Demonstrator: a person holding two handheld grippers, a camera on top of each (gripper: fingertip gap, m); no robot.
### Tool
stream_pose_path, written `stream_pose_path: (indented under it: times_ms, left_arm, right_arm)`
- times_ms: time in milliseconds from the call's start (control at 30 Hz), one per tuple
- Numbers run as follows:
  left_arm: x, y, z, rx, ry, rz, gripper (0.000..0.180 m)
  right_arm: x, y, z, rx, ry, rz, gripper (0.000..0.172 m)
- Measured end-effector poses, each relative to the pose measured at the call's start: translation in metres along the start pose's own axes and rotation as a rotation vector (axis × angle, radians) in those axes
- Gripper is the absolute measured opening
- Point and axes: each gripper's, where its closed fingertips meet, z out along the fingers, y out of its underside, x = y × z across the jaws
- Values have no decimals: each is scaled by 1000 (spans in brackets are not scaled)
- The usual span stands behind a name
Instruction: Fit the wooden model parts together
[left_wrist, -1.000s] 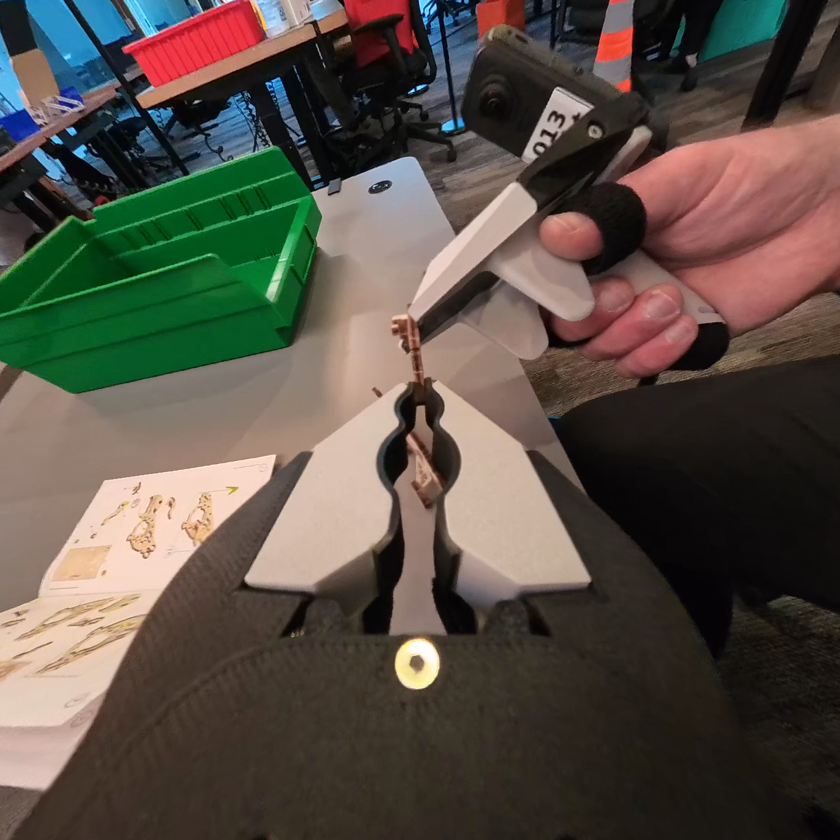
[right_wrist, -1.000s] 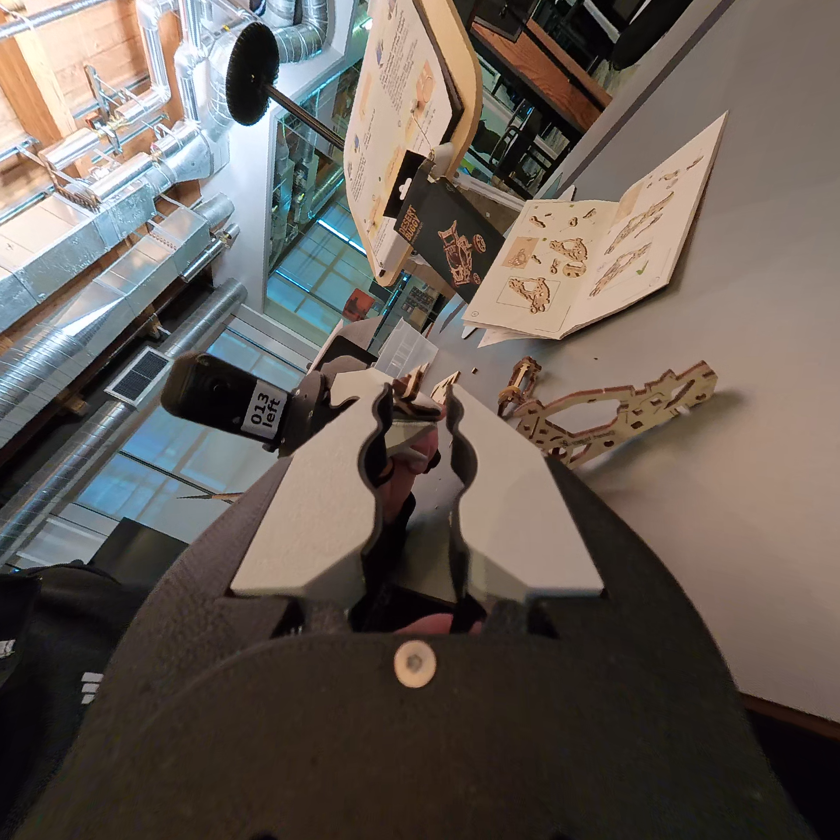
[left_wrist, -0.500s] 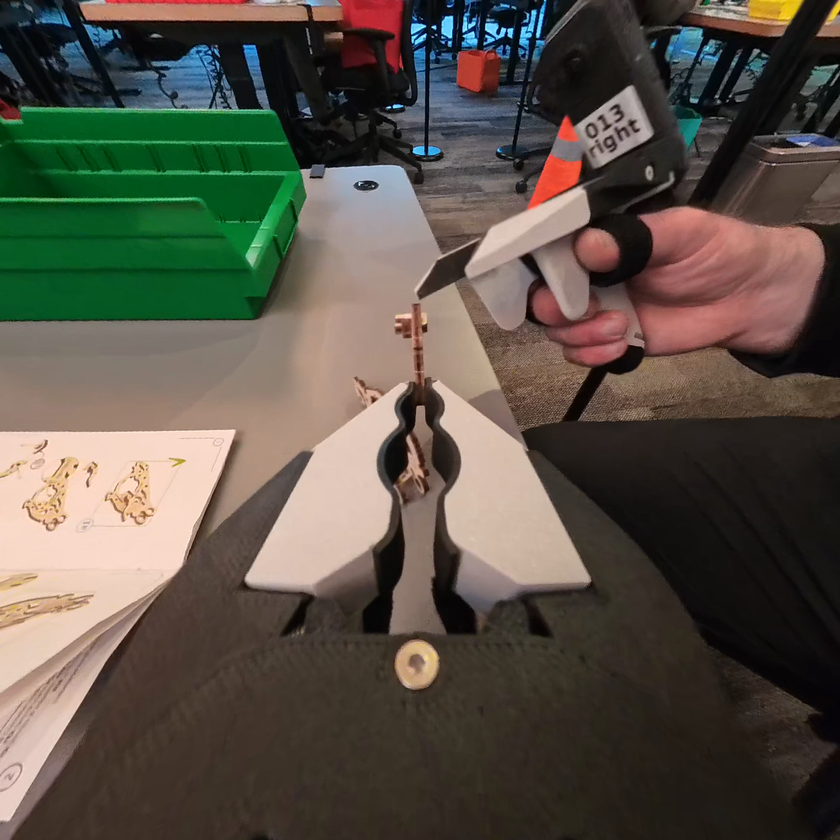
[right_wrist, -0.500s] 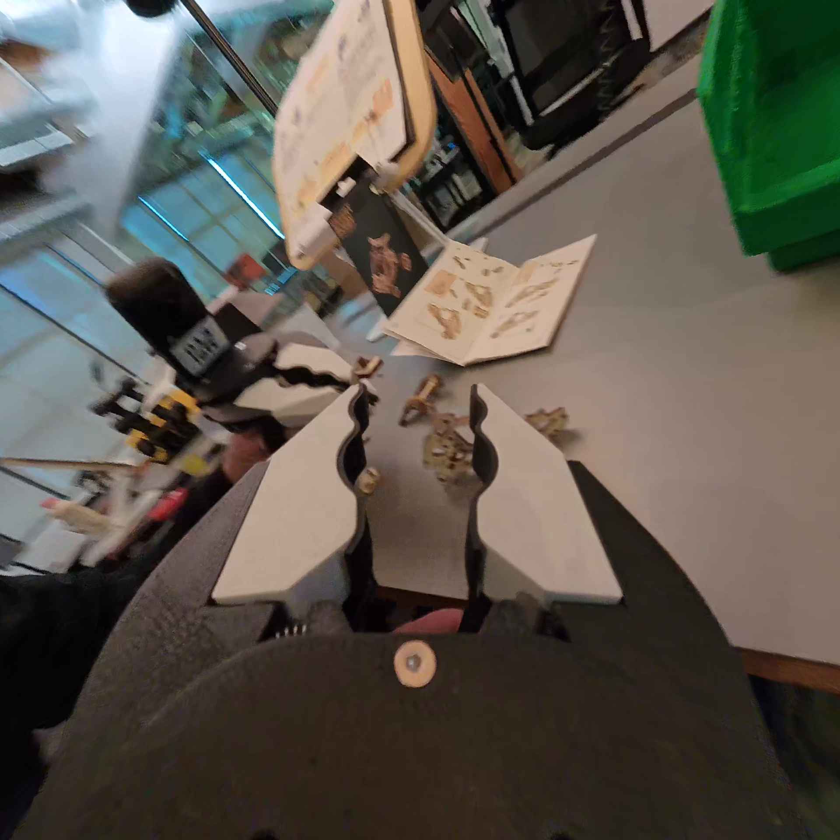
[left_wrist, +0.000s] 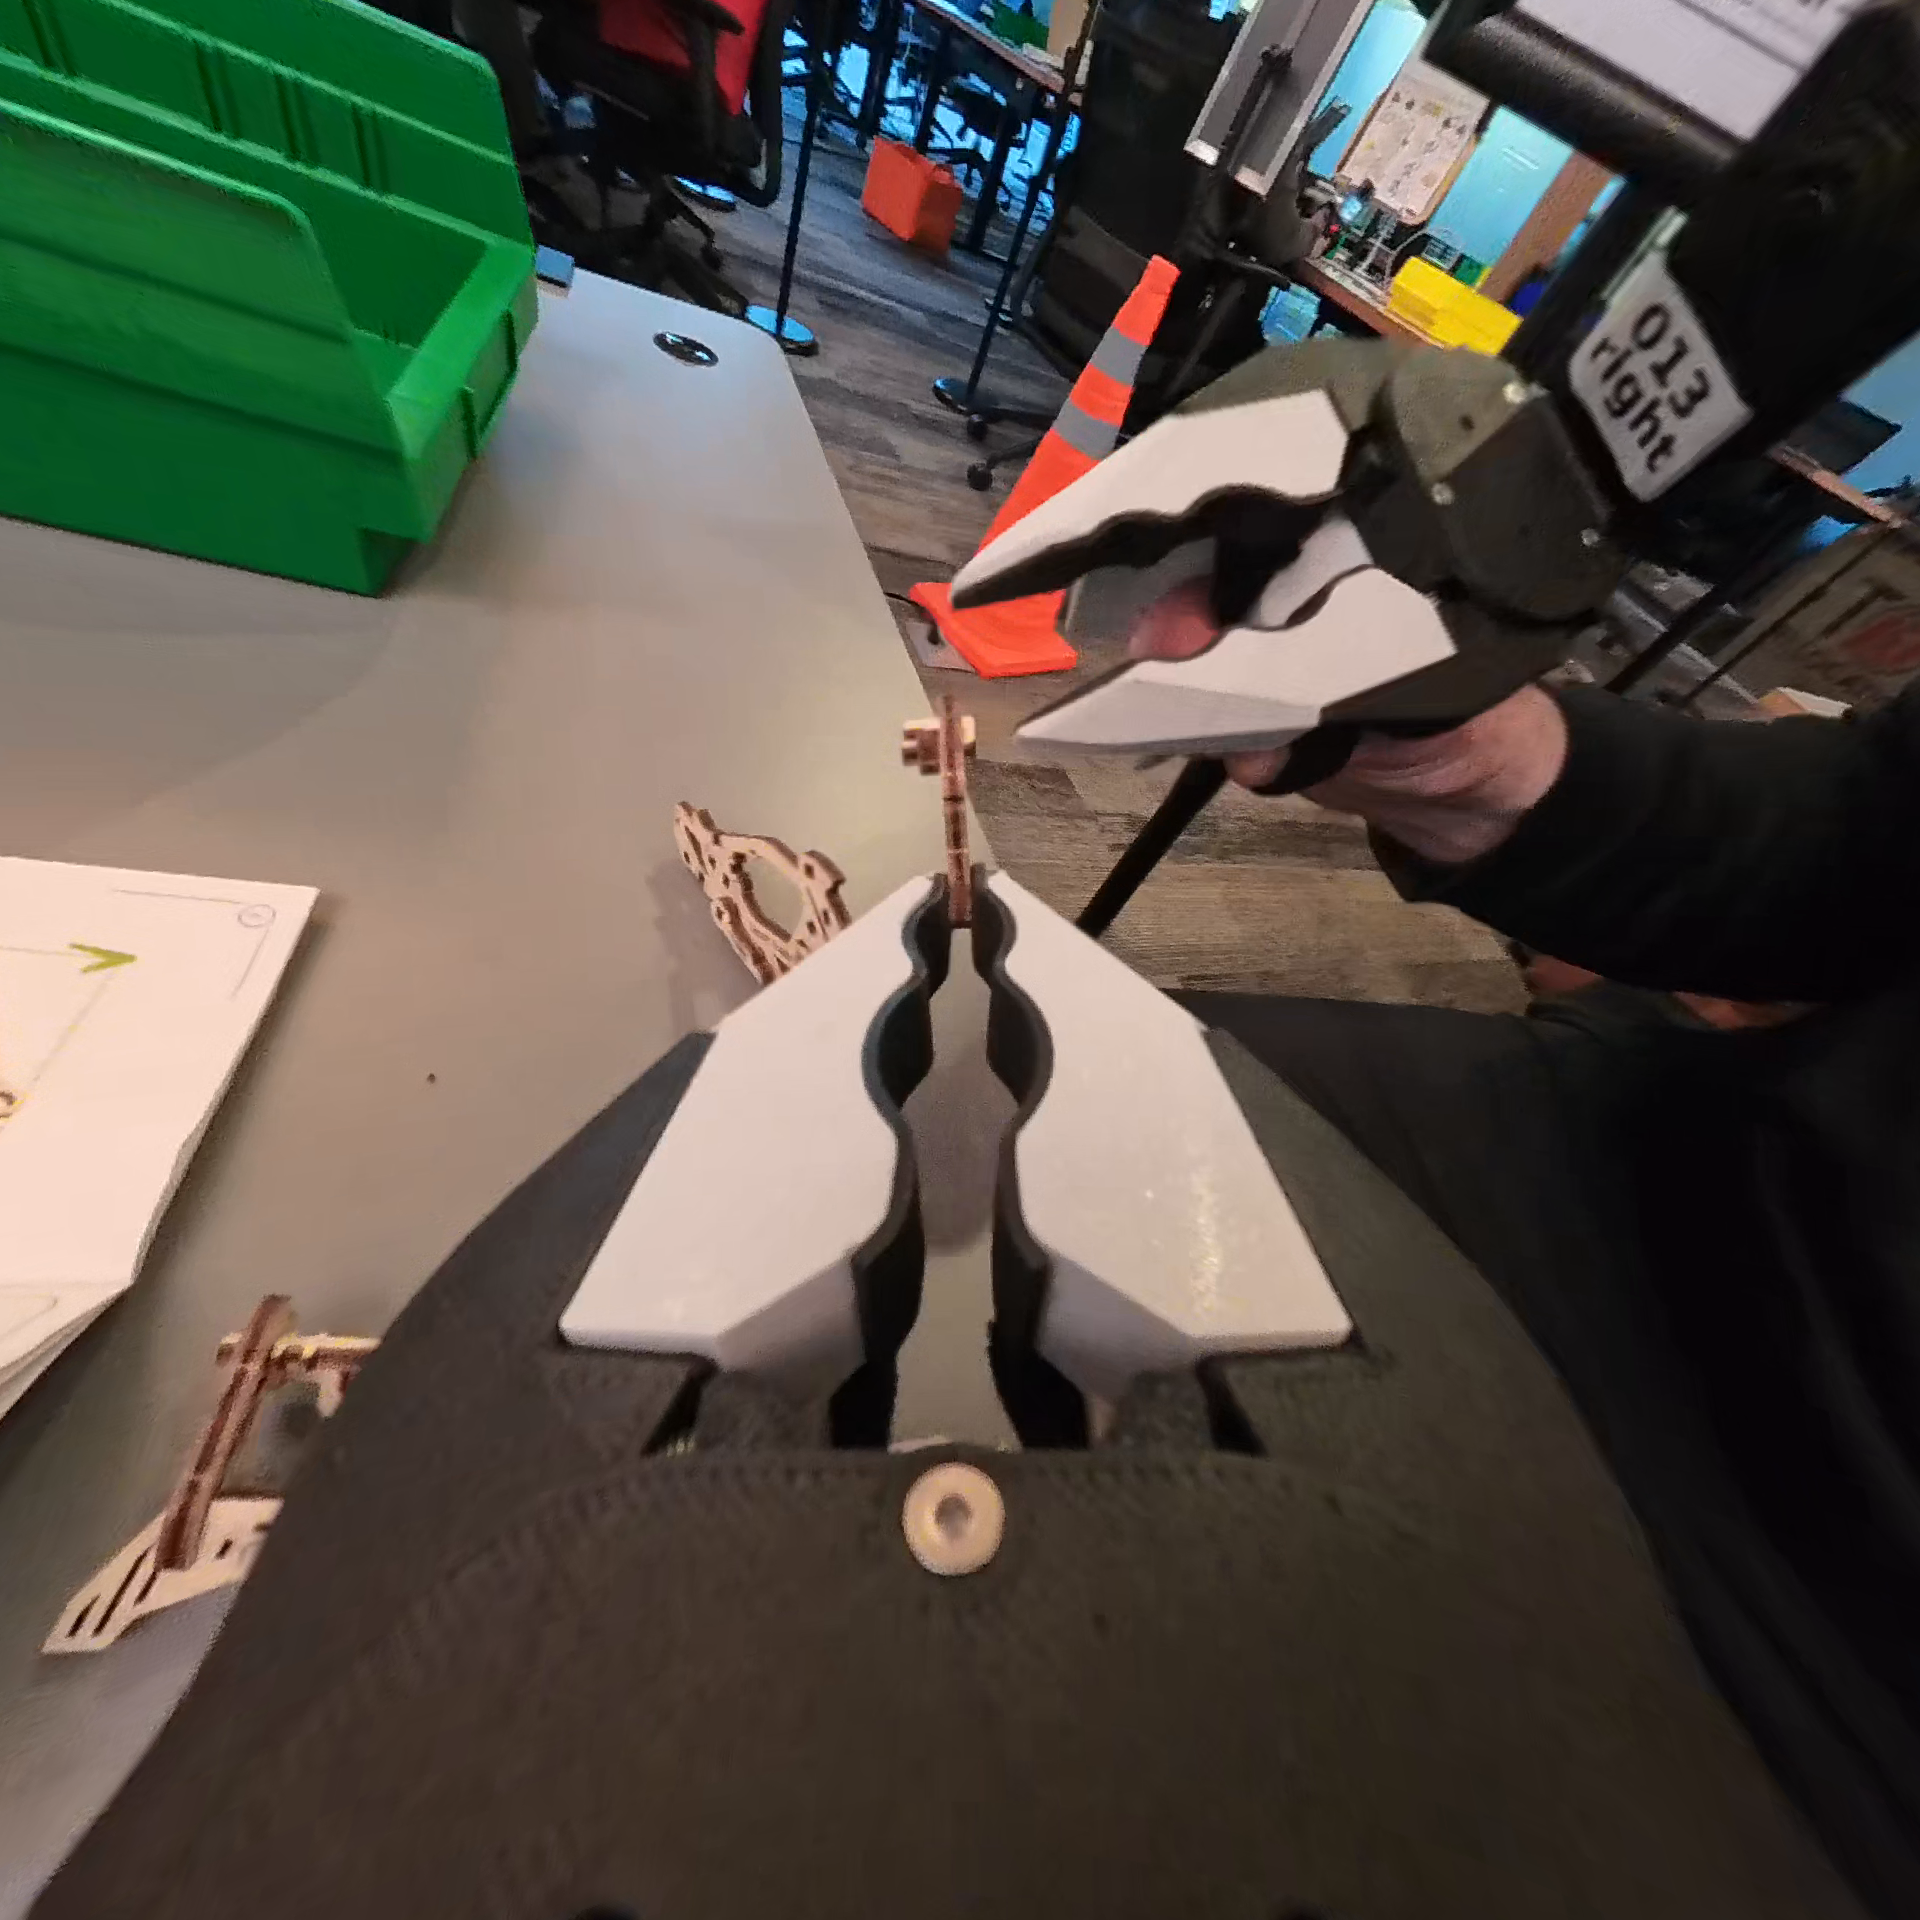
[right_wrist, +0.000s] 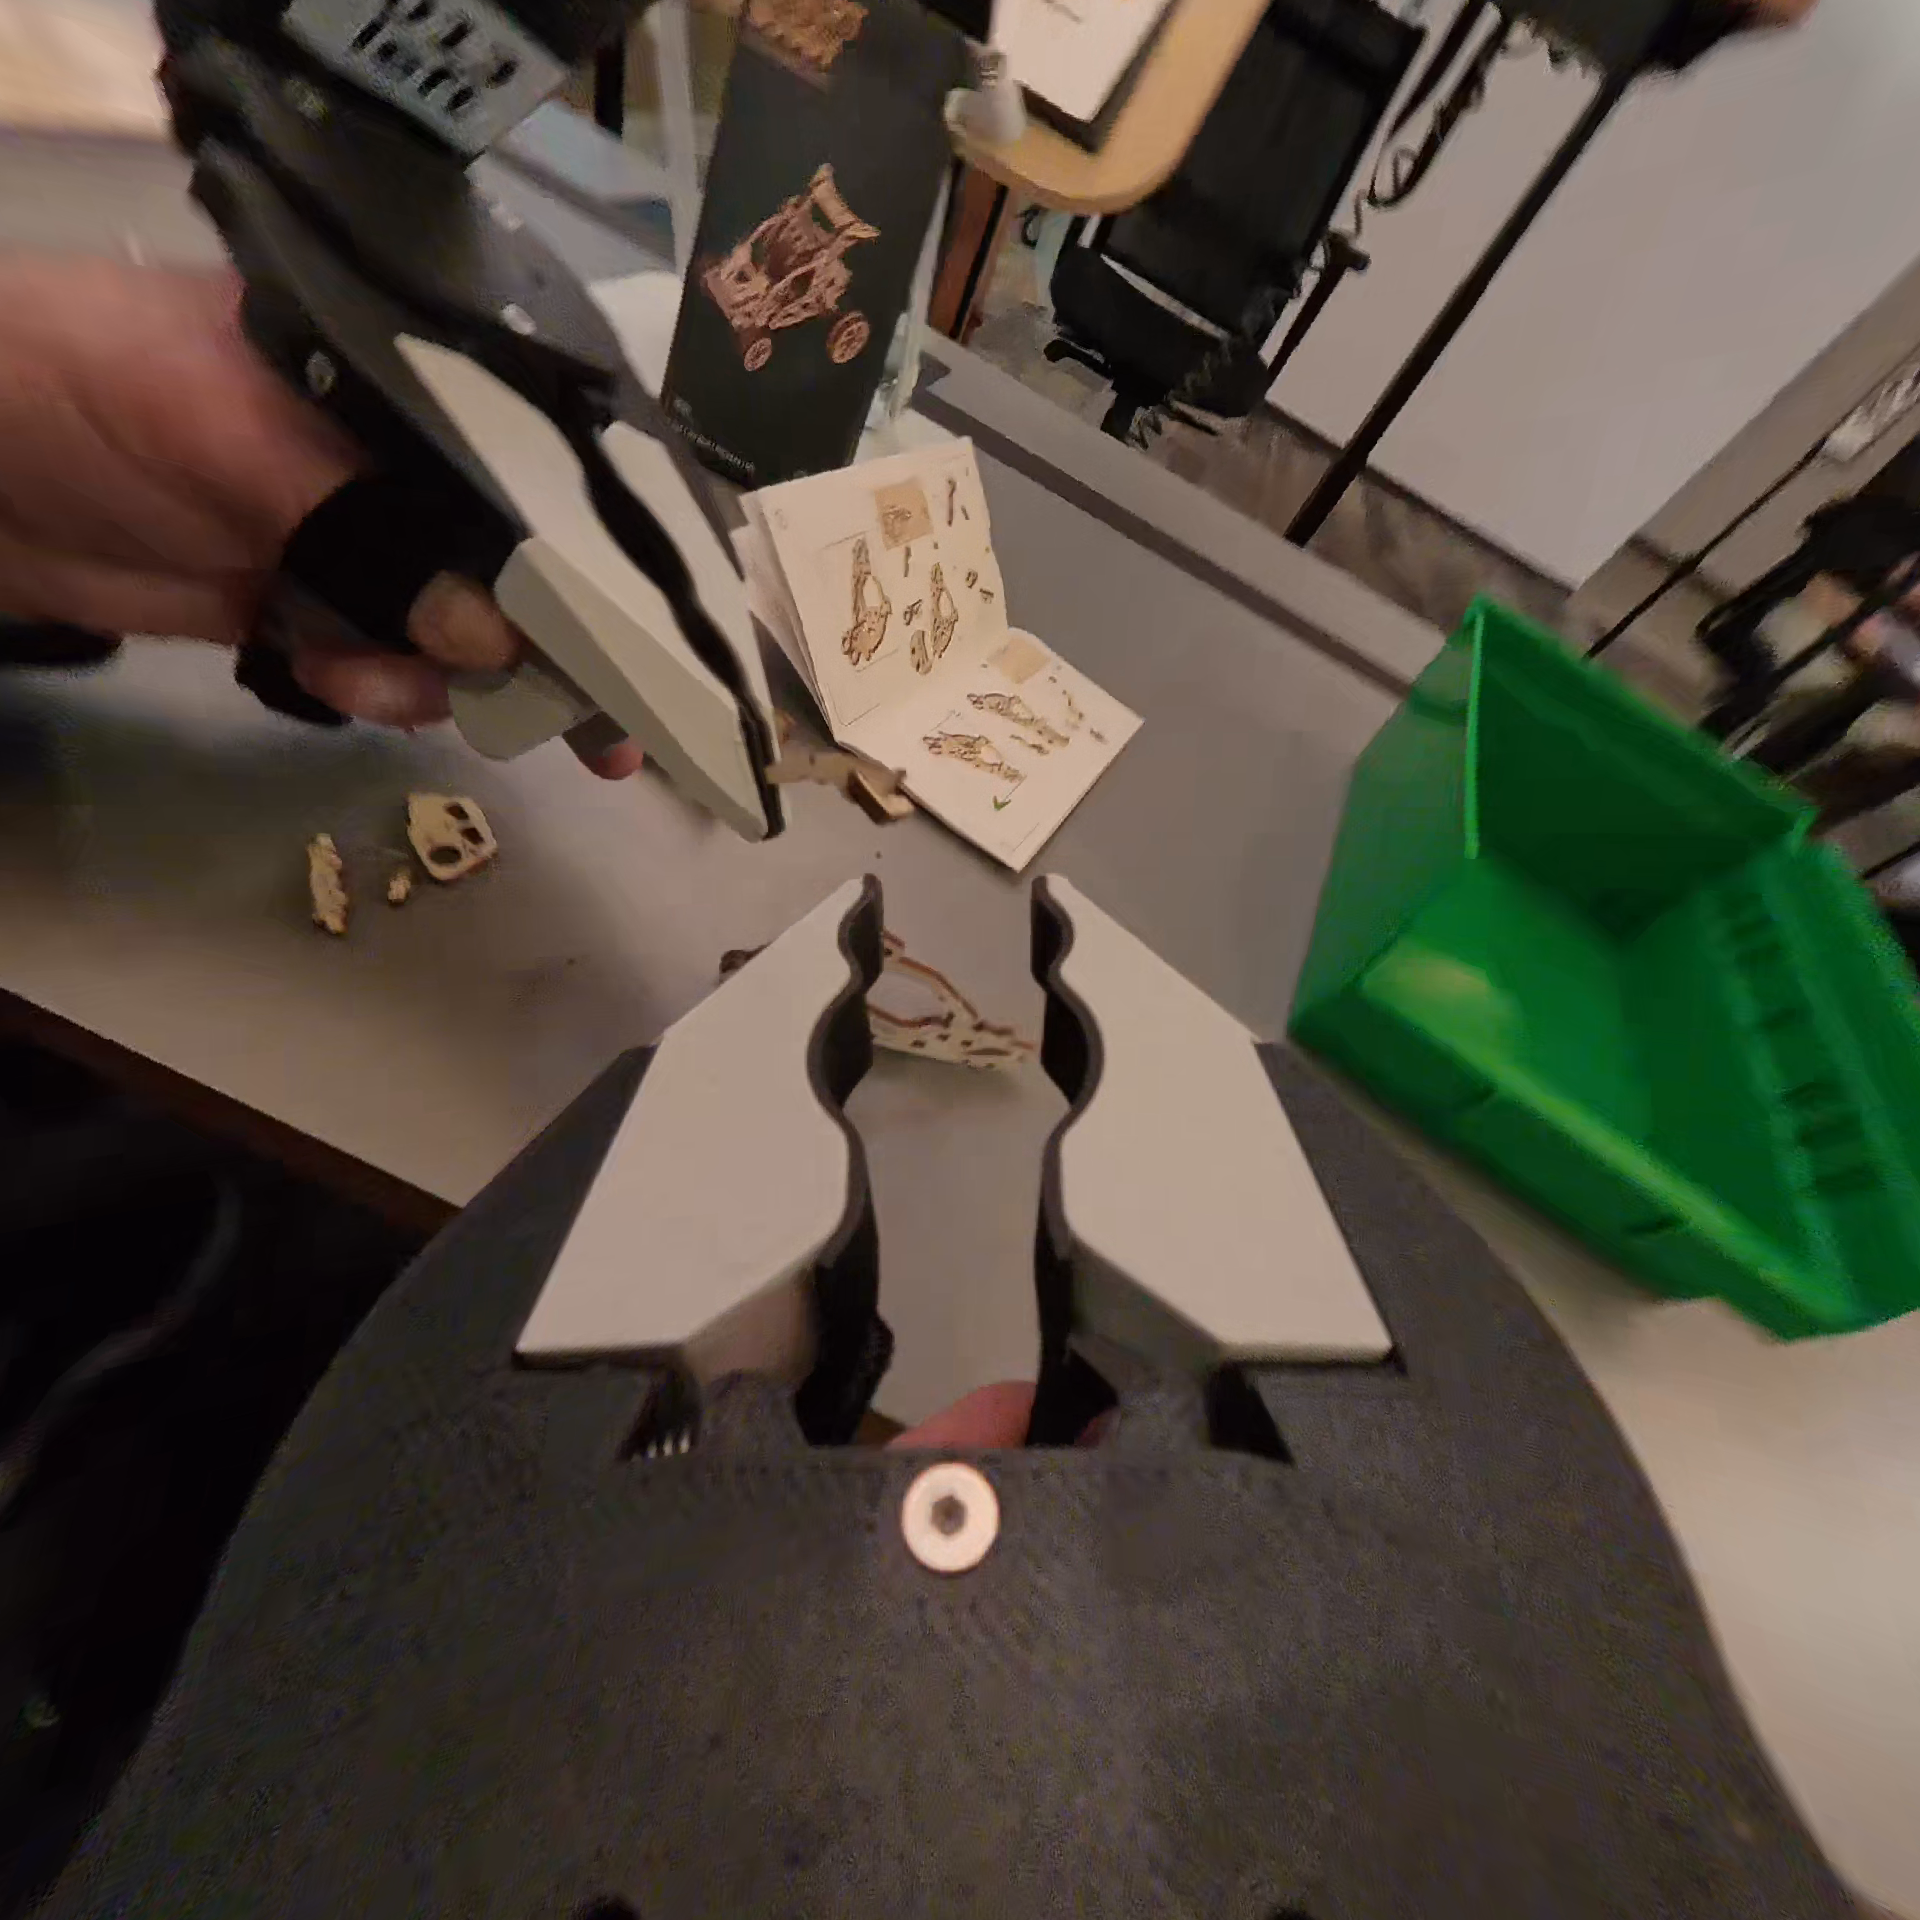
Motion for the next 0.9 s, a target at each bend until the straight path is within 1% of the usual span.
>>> stream_pose_path:
  times_ms: [67, 133, 200, 333, 467, 733, 900]
  left_arm:
    - [1, 1, 0, -10, 8, -3, 1]
    - [3, 2, 1, -17, 19, 2, 1]
    - [5, 1, 0, -11, 24, 19, 1]
    - [7, 0, 1, -12, 31, 24, 1]
    - [7, -1, 2, -9, 30, 25, 1]
    - [9, -4, 1, 6, 31, 46, 1]
    - [11, -4, 1, 7, 39, 53, 1]
  right_arm:
    - [-6, -8, 5, -9, -2, -137, 27]
    - [-11, -10, 11, -24, -17, -224, 27]
    - [-14, -7, 16, -54, -33, -279, 20]
    - [-17, -6, 19, -62, -47, -322, 5]
    - [-16, -6, 18, -71, -5, -369, 3]
    - [-15, -9, 15, -37, 48, -367, 3]
    - [-14, -9, 13, -38, 75, -406, 2]
